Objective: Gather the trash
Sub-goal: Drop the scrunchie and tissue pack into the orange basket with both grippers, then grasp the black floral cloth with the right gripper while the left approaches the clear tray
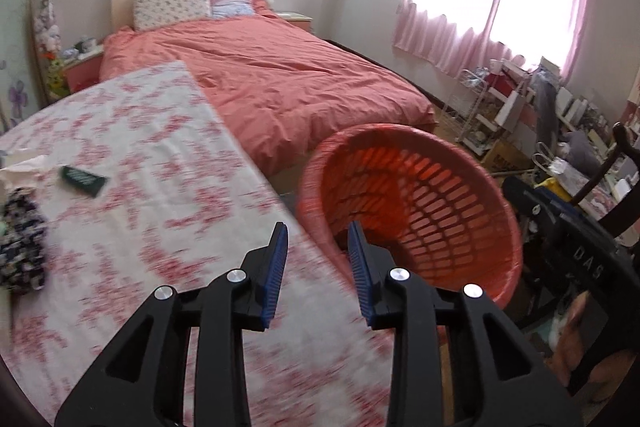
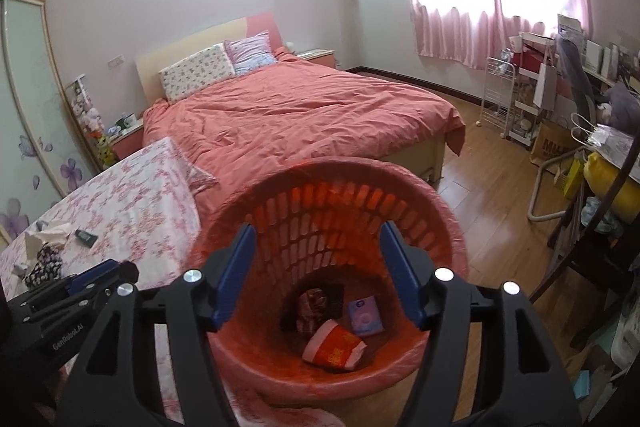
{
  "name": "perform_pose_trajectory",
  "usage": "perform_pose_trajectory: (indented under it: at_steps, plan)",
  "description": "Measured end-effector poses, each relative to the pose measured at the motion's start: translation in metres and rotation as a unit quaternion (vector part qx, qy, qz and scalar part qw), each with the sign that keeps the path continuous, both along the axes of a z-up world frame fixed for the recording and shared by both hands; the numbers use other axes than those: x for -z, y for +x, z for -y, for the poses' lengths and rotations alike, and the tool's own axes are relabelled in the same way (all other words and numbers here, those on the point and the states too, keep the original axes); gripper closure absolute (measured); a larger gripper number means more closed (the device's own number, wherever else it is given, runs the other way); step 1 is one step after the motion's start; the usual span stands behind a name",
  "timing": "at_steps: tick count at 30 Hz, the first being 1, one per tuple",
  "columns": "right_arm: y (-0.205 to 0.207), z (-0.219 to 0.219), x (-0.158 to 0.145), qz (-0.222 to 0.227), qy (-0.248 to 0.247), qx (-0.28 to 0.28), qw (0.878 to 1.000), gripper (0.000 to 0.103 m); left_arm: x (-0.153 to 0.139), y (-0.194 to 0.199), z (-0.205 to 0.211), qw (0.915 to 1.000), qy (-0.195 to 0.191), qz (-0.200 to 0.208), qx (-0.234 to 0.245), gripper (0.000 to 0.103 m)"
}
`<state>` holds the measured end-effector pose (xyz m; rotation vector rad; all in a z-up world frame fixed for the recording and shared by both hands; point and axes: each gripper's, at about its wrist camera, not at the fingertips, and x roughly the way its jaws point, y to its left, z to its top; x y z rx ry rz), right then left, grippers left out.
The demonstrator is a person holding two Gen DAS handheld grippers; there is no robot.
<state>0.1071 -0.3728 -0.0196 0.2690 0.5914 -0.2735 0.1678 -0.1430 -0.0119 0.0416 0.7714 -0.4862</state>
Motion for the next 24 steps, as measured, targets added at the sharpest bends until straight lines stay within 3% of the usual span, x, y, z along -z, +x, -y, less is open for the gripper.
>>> perform_pose_trajectory:
  at_steps: [9, 11, 15, 24]
  plan:
    - [0.012, -0.067, -0.017, 0.003, -0.019, -0.071, 0.997, 0.04, -0.008, -0.011, -0.074, 0.9967, 0.018, 0.019, -0.077, 0.066]
    - [0.015, -0.093, -0.02, 0.002, -0.035, -0.089, 0.995, 0.03, -0.01, -0.014, -0.095, 0.9946, 0.022, 0.022, -0.099, 0.066]
    - [0.023, -0.141, -0.023, -0.001, -0.031, -0.139, 0.99, 0.03, -0.014, -0.024, -0.14, 0.9888, 0.019, 0.026, -0.146, 0.063]
    - [0.055, -0.266, -0.017, -0.031, -0.007, -0.254, 0.967, 0.044, -0.018, -0.05, -0.246, 0.9672, 0.022, 0.034, -0.251, 0.055]
